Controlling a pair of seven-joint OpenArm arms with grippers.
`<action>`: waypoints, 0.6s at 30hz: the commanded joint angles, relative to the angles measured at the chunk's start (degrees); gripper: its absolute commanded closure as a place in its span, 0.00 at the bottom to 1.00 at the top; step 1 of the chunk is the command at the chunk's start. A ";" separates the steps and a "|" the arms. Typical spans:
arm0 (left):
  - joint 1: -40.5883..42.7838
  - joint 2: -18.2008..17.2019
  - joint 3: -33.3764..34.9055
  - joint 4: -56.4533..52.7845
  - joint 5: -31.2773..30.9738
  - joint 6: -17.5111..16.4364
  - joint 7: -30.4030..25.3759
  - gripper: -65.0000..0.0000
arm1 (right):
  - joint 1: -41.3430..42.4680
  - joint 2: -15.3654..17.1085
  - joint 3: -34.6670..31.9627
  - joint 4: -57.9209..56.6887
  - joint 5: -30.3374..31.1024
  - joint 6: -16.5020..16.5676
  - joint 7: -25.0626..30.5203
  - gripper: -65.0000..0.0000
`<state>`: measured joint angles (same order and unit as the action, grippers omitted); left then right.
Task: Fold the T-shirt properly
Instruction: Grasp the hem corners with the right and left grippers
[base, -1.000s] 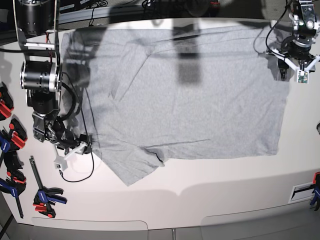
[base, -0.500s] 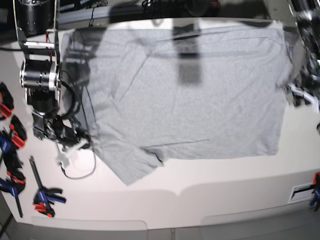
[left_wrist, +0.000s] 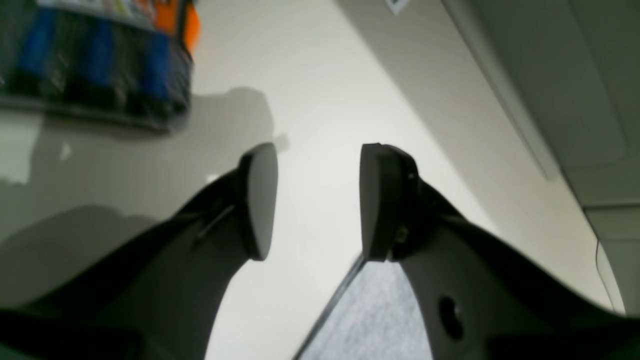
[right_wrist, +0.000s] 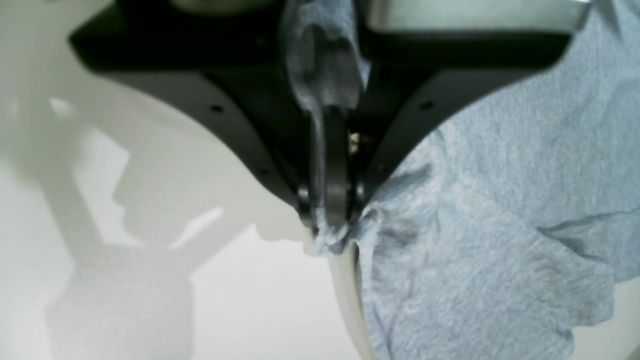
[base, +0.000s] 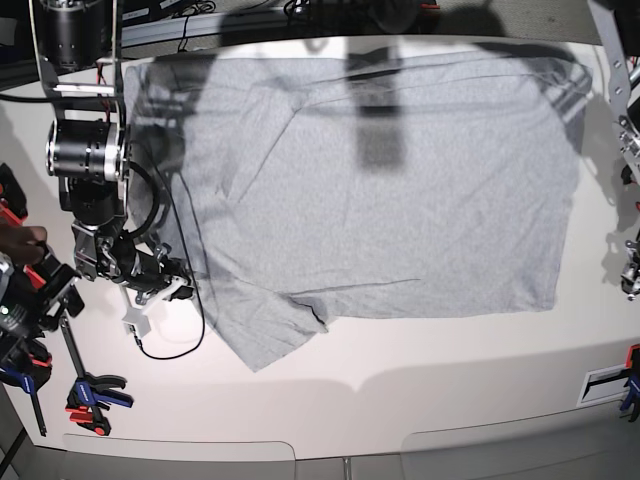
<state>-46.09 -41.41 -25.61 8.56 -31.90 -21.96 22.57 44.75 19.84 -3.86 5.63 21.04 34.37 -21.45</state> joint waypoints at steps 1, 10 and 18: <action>-1.68 -0.76 -0.15 0.42 -0.48 -0.31 -1.07 0.62 | 0.31 0.02 -0.17 -0.33 -2.89 -1.11 -3.69 1.00; 2.05 2.86 -0.15 -0.37 4.17 0.92 -1.22 0.62 | 0.96 0.02 -0.17 -0.22 -2.89 -1.11 -4.55 1.00; 5.79 3.69 -0.15 -0.35 4.74 0.07 -1.20 0.62 | 0.94 0.02 -0.17 -0.11 -2.89 -1.11 -4.50 1.00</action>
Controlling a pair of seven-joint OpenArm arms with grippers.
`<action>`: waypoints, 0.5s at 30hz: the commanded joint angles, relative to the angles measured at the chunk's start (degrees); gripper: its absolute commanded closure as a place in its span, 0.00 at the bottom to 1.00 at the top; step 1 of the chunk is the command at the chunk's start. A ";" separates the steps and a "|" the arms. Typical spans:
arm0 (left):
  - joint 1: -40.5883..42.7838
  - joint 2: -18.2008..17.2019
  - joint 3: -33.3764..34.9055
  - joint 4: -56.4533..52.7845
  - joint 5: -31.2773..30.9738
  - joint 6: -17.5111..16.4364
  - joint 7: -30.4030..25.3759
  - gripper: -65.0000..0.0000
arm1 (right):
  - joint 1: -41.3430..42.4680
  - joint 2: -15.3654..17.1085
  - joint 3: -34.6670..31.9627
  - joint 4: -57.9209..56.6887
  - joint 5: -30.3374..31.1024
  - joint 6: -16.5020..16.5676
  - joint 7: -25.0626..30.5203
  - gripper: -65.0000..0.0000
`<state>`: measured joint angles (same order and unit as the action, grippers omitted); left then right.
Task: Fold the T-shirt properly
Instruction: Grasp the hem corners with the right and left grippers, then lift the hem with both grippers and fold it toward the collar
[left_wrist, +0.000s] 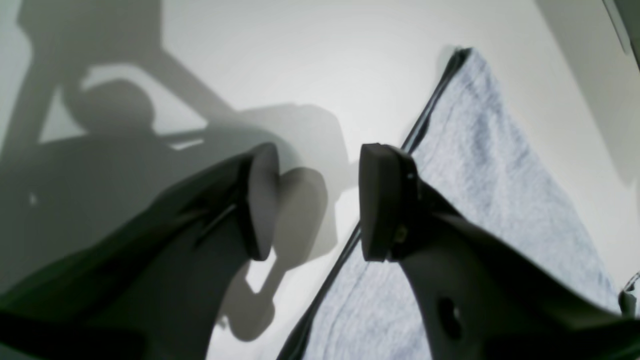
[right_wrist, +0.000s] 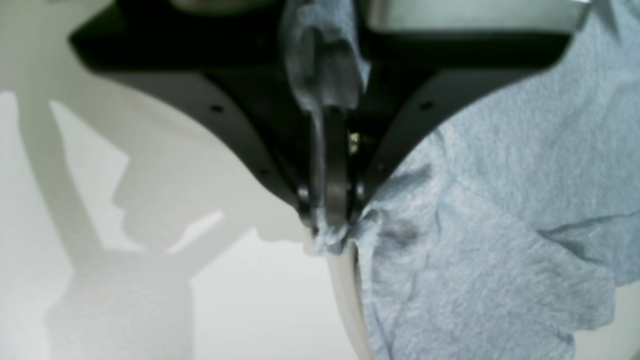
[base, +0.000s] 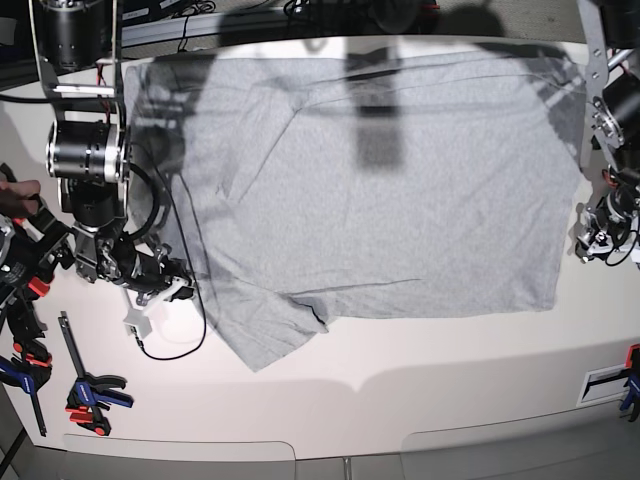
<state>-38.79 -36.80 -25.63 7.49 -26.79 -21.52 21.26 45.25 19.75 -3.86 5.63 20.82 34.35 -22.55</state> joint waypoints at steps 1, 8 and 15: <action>-1.51 -0.57 -0.13 0.72 -0.48 -0.37 0.35 0.62 | 0.44 0.13 -0.17 -0.11 -2.69 -1.09 -3.41 1.00; -1.73 2.97 -0.13 0.74 -0.44 -2.14 1.09 0.62 | 0.44 0.11 -0.17 -0.11 -2.69 -1.07 -3.48 1.00; -3.30 5.99 -0.13 0.74 -0.24 -2.12 1.22 0.62 | 0.44 0.11 -0.17 -0.11 -2.69 -1.07 -4.04 1.00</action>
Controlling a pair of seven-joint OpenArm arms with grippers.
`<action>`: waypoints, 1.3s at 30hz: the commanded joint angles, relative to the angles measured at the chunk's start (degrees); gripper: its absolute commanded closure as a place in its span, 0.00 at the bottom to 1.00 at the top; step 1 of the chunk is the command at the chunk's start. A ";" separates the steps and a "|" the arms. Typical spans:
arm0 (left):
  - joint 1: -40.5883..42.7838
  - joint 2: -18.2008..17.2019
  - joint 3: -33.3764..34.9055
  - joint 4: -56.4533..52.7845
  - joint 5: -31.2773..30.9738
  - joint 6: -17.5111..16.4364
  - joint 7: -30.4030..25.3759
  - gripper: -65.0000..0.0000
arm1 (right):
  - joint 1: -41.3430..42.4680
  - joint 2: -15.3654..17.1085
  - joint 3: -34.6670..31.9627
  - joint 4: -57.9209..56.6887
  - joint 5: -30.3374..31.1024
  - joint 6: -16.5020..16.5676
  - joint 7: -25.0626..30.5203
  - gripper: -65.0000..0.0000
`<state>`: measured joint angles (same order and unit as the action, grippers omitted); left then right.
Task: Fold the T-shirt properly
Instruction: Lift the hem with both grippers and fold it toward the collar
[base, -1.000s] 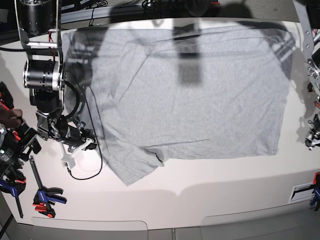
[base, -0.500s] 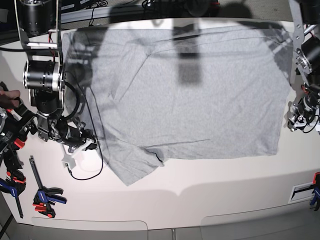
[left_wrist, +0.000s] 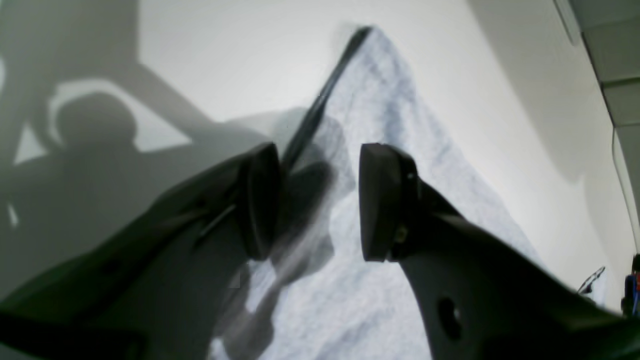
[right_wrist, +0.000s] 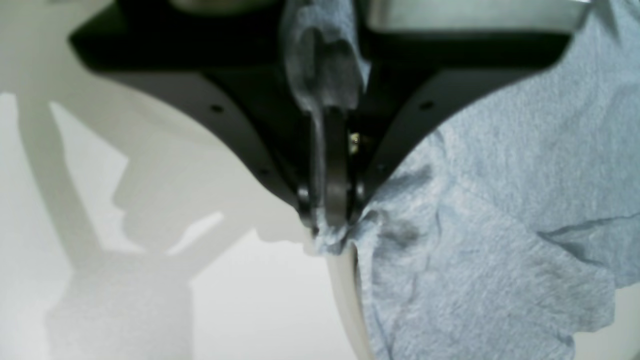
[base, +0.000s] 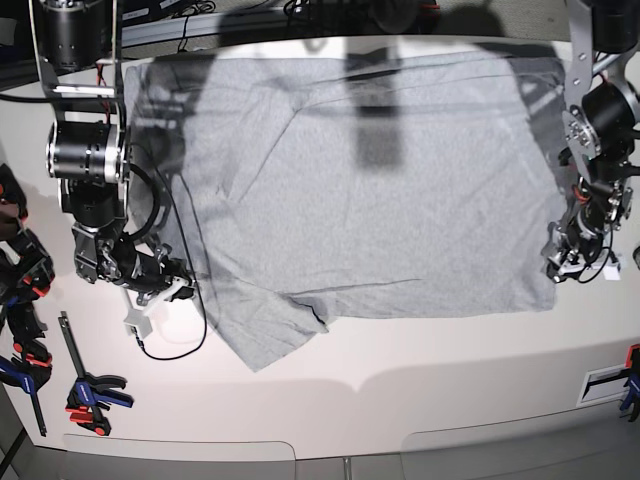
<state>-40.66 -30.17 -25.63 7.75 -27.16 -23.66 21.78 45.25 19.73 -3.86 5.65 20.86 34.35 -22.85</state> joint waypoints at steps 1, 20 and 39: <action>-1.68 -0.37 -0.13 0.48 0.11 0.02 0.70 0.62 | 0.44 0.13 -0.17 -0.13 -2.71 -1.07 -3.74 1.00; -5.27 -0.37 -0.13 0.48 -8.85 -9.64 5.29 1.00 | 0.26 0.17 -0.17 3.43 -2.71 1.11 -3.54 1.00; -4.22 -8.17 -0.13 0.50 -21.64 -16.34 22.16 1.00 | -9.22 0.26 2.01 30.71 15.54 5.65 -26.32 1.00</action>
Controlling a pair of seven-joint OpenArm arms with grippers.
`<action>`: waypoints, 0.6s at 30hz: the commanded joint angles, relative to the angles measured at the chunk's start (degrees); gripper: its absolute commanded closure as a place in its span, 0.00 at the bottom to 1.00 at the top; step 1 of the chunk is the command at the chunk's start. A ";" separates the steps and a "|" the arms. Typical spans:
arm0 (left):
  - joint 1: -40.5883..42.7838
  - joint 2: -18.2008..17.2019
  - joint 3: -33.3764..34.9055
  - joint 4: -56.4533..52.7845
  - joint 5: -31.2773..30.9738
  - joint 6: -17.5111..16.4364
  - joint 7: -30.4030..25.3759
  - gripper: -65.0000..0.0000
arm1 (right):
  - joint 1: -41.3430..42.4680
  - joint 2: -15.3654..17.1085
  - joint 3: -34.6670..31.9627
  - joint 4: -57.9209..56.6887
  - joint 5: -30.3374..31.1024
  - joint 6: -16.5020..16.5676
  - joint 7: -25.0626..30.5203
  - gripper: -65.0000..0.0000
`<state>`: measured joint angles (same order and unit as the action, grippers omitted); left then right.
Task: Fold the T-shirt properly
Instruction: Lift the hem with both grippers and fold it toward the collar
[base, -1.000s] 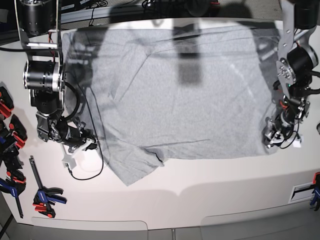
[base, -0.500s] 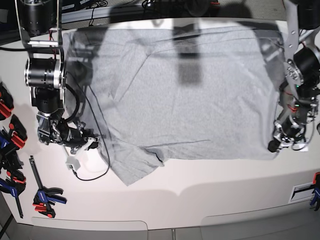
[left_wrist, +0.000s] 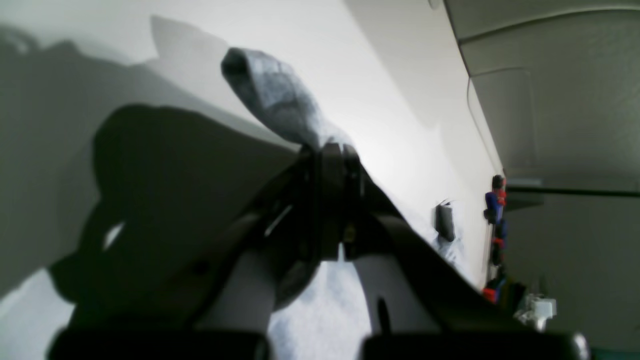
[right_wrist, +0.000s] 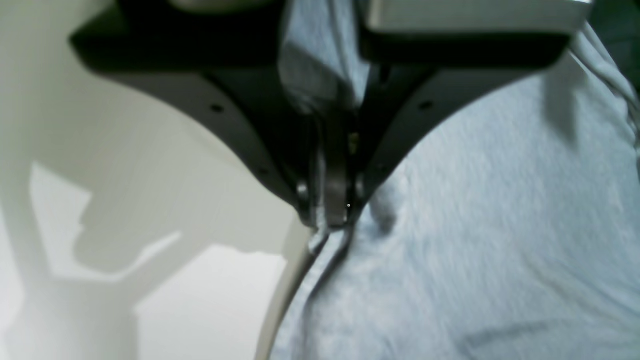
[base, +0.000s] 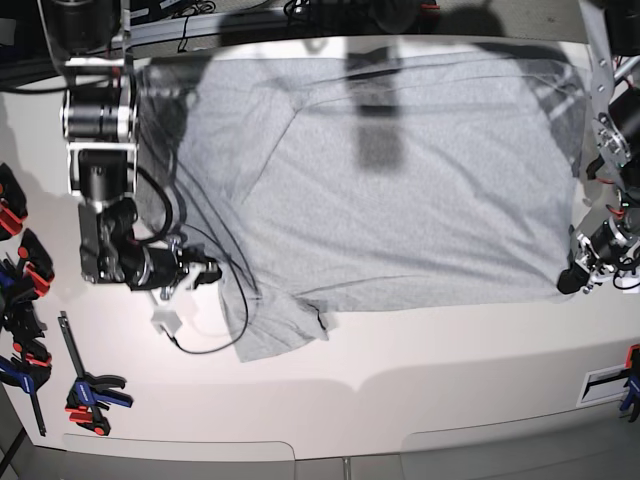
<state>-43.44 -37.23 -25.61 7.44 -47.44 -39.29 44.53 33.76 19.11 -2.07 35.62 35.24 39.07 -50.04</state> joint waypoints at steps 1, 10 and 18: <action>-0.98 -1.25 -0.15 0.90 -1.77 -0.71 -0.52 1.00 | 0.42 0.85 1.49 3.67 1.11 0.93 0.57 1.00; 4.44 -1.44 -0.15 5.49 -9.99 -0.71 5.86 1.00 | -13.27 -0.52 18.23 33.55 0.90 0.93 -8.20 1.00; 11.50 -3.34 -0.17 16.33 -11.21 -0.71 9.33 1.00 | -23.45 -0.55 26.97 41.99 6.34 0.93 -11.87 1.00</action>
<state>-30.37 -39.00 -25.58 22.94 -56.95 -39.29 54.54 8.43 17.47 24.64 76.27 40.01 39.33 -63.75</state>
